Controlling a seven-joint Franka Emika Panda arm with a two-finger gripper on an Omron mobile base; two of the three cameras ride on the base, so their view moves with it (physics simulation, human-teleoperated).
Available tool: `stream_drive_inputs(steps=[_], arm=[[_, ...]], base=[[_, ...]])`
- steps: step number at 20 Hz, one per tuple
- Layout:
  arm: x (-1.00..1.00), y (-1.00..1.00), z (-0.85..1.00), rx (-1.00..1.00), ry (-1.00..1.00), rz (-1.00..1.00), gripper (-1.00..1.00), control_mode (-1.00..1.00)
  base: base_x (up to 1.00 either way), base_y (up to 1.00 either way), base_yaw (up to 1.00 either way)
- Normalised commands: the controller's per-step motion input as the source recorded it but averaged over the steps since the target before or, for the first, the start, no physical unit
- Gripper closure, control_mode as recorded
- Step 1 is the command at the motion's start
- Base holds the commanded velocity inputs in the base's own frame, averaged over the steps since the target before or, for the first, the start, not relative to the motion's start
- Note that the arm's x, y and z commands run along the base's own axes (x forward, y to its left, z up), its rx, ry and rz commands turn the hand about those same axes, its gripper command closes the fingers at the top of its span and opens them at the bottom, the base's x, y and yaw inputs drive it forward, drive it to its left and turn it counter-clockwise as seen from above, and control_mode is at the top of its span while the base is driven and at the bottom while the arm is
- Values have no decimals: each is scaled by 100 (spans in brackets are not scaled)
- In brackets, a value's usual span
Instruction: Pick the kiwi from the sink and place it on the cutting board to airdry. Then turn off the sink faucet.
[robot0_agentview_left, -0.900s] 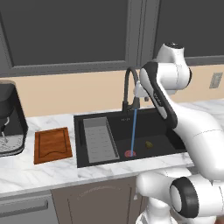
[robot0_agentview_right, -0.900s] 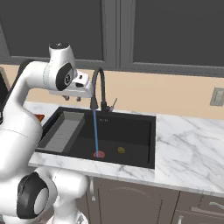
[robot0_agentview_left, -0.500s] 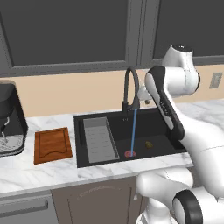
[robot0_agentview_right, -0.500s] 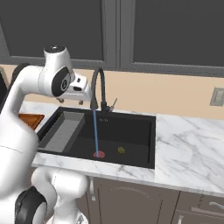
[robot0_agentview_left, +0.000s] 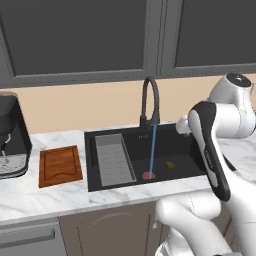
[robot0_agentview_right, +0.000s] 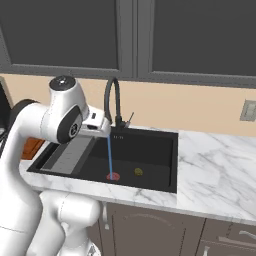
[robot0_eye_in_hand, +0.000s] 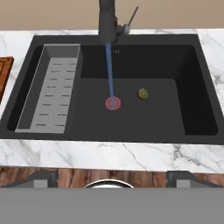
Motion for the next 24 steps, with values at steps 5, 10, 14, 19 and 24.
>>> stream_drive_inputs(steps=[5,10,14,19,24], arm=[[-4,-4,-19,0,-1,2,-100,-100],[0,-17,-33,0,0,3,-100,-100],[6,-29,-41,1,2,2,-100,-100],[9,-33,-41,2,5,0,-100,-100],[12,-22,-38,0,7,0,-100,-100]], base=[[0,0,0],[0,0,0],[0,0,0],[0,0,0],[0,0,0]])
